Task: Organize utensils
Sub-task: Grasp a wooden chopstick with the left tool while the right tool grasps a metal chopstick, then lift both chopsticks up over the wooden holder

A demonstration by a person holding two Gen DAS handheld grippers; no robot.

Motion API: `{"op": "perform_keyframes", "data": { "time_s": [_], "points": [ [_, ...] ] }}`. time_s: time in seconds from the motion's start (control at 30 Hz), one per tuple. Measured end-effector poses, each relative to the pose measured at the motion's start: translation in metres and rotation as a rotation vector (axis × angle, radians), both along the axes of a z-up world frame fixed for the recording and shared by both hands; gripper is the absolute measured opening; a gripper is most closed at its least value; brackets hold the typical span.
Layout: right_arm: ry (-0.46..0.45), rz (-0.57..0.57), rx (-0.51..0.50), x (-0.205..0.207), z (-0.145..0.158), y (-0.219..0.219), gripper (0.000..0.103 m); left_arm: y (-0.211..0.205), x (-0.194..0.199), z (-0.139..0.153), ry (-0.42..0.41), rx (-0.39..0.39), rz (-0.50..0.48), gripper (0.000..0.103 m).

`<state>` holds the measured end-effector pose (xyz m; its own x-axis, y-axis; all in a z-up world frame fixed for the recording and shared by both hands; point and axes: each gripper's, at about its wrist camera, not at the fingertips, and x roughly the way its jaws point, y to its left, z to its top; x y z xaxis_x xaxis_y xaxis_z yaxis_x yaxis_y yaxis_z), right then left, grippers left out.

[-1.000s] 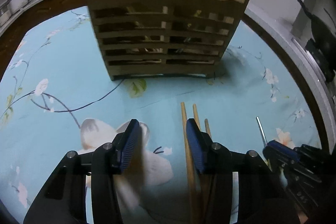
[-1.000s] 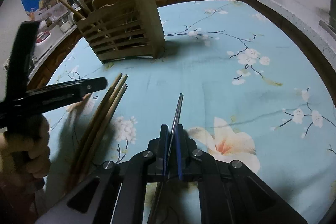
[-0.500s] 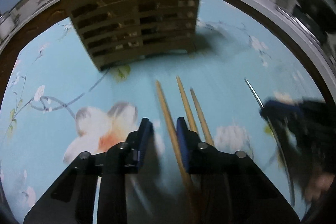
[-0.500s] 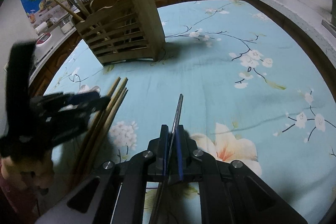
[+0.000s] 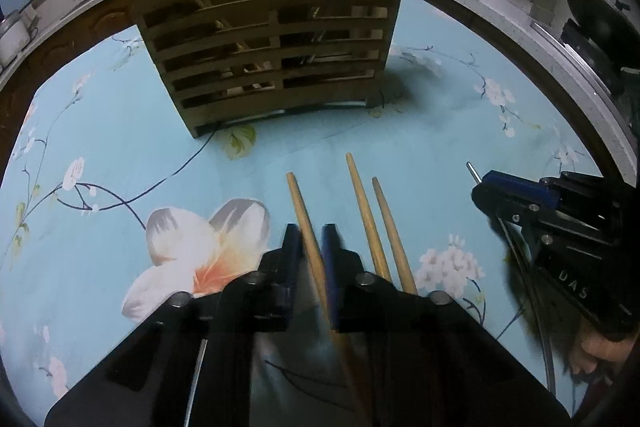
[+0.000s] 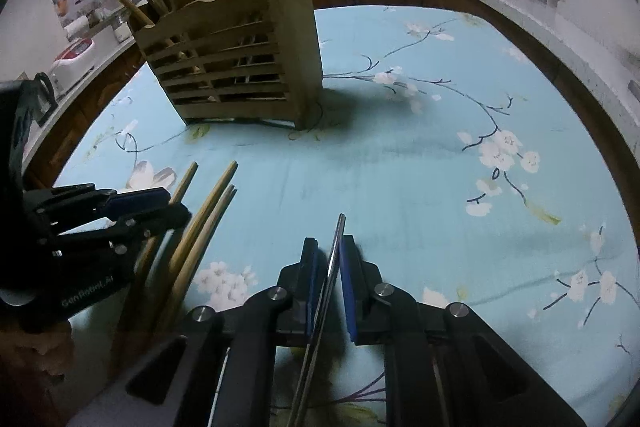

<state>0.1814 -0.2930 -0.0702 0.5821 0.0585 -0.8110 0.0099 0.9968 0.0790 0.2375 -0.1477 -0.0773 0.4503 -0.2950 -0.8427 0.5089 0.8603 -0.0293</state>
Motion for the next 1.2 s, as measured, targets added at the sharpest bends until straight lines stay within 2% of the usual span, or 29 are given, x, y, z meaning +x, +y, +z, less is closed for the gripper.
{"op": "perform_keyframes", "data": {
  "time_s": [0.07,0.1,0.17,0.33,0.57,0.8,1.2],
  "points": [
    [0.008,0.013,0.010,0.001,0.001,0.001,0.005,0.005,0.000,0.004,0.017,-0.015,0.006,0.005],
    [0.013,0.024,0.050,0.000,0.004,0.000,0.005,0.008,-0.002,0.007,0.011,-0.022,0.008,0.005],
    [-0.011,0.029,0.054,-0.007,0.014,0.003,0.004,0.017,-0.008,0.018,-0.004,-0.067,0.017,0.005],
    [-0.139,0.040,0.124,-0.036,0.064,0.004,0.004,0.056,-0.035,0.064,-0.054,-0.221,0.062,0.005],
    [-0.306,0.041,0.152,-0.067,0.130,0.002,0.004,0.106,-0.066,0.126,-0.159,-0.372,0.107,0.005],
    [-0.443,0.038,0.159,-0.081,0.180,0.002,0.004,0.131,-0.085,0.162,-0.239,-0.426,0.123,0.005],
    [-0.483,0.036,0.167,-0.073,0.195,0.003,0.004,0.139,-0.085,0.192,-0.337,-0.464,0.172,0.005]
  ]
}}
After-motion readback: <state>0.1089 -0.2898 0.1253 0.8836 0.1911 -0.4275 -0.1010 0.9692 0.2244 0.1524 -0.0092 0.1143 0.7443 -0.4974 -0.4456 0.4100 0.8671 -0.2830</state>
